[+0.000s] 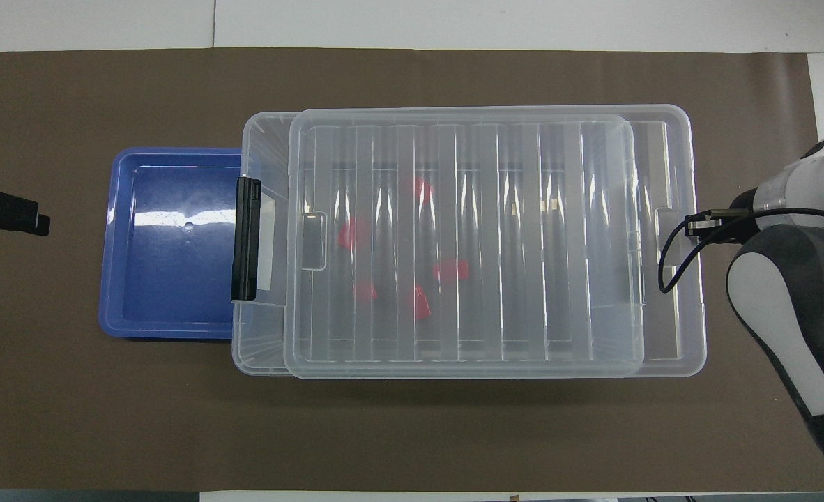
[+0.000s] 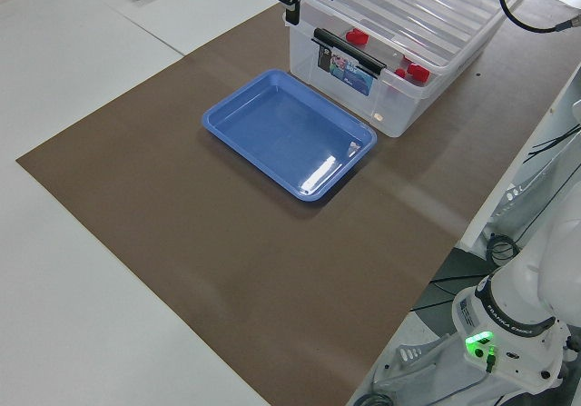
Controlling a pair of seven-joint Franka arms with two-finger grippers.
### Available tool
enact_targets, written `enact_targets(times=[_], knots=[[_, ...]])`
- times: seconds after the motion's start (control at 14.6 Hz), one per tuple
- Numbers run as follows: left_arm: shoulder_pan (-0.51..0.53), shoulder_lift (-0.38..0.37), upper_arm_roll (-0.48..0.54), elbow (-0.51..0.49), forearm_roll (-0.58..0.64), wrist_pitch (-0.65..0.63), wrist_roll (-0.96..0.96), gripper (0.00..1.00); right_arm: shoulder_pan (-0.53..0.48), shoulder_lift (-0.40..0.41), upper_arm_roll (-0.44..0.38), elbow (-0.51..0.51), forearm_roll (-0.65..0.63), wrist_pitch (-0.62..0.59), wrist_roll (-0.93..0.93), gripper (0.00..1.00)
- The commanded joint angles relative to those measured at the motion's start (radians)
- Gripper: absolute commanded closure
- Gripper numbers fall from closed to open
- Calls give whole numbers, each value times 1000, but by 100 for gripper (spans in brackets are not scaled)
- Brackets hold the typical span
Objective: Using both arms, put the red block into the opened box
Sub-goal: 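Slide the clear lid back over the box with the right gripper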
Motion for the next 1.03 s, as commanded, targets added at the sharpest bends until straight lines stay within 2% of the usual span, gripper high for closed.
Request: enact_targets(times=[0.0, 0.27, 0.96], knots=[[-33, 15, 23, 31, 23, -9, 13, 0, -1, -22, 22, -20, 16, -3, 46, 100], [-33, 16, 47, 31, 26, 8, 14, 0, -1, -24, 67, -20, 16, 0, 107, 100], [-32, -11, 43, -29, 24, 35, 10, 0, 0, -27, 85, -27, 16, 2, 132, 100]])
